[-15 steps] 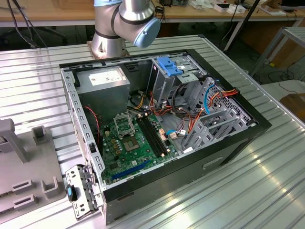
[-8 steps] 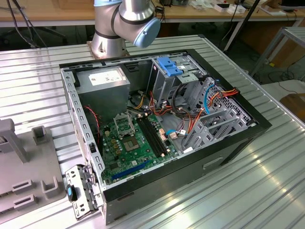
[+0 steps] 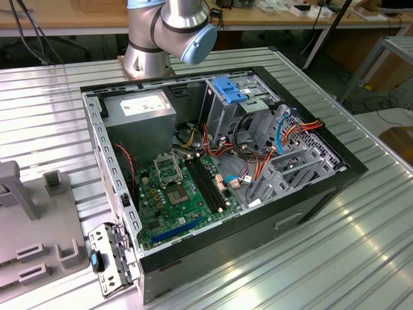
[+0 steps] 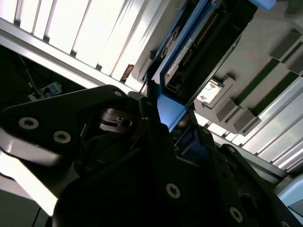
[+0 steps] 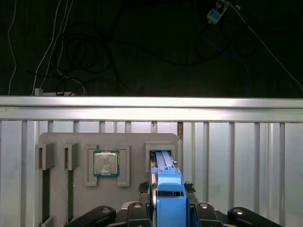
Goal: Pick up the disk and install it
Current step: 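Pick up the disk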
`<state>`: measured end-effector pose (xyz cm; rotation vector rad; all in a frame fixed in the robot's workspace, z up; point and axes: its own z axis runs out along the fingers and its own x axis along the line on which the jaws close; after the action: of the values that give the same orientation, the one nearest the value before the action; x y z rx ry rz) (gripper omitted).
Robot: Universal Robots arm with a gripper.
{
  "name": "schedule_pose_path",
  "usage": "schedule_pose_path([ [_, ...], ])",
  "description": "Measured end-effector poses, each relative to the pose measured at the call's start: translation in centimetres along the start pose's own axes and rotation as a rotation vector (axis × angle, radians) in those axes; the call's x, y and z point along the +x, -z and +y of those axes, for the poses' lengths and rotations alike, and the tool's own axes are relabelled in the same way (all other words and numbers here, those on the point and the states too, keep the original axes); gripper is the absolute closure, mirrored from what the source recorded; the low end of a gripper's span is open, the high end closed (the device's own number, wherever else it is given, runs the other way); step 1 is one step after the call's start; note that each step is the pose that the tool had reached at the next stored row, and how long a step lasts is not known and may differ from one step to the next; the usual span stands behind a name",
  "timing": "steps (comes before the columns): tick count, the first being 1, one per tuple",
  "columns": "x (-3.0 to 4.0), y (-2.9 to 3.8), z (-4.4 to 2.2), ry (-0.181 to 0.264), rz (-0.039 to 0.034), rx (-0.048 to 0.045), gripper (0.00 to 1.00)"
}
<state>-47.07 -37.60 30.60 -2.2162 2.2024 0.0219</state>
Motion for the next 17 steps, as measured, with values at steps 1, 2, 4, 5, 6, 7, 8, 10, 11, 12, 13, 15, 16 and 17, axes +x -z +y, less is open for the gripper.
schedule_pose_path([
  [1, 0.00, 0.00, 0.00, 0.000, 0.0000, 0.0000, 0.63],
  [2, 0.00, 0.00, 0.00, 0.000, 0.0000, 0.0000, 0.63],
  [4, 0.00, -0.01, 0.00, 0.000, 0.0000, 0.0001, 0.63],
  [5, 0.00, 0.00, 0.00, 0.000, 0.0000, 0.0000, 0.63],
  [6, 0.00, 0.00, 0.00, 0.000, -0.0001, 0.0003, 0.63],
  [7, 0.00, 0.02, 0.00, 0.000, -0.0002, 0.0005, 0.63],
  [8, 0.00, 0.05, 0.00, 0.000, -0.0003, 0.0008, 0.63],
  [10, 0.00, 0.18, -0.01, 0.000, 0.0002, 0.0009, 0.63],
  [11, 0.00, 0.26, -0.01, 0.000, 0.0008, 0.0005, 0.63],
  [12, -0.01, 0.35, -0.01, 0.000, 0.0014, 0.0005, 0.63],
  [13, -0.01, 0.50, -0.01, 0.000, 0.0020, 0.0003, 0.63],
  [15, -0.01, 0.68, 0.00, 0.000, 0.0028, 0.0002, 0.63],
  [16, -0.02, 0.78, 0.00, 0.000, 0.0034, 0.0002, 0.63],
  [17, -0.02, 0.91, 0.00, 0.000, 0.0042, 0.0001, 0.63],
])
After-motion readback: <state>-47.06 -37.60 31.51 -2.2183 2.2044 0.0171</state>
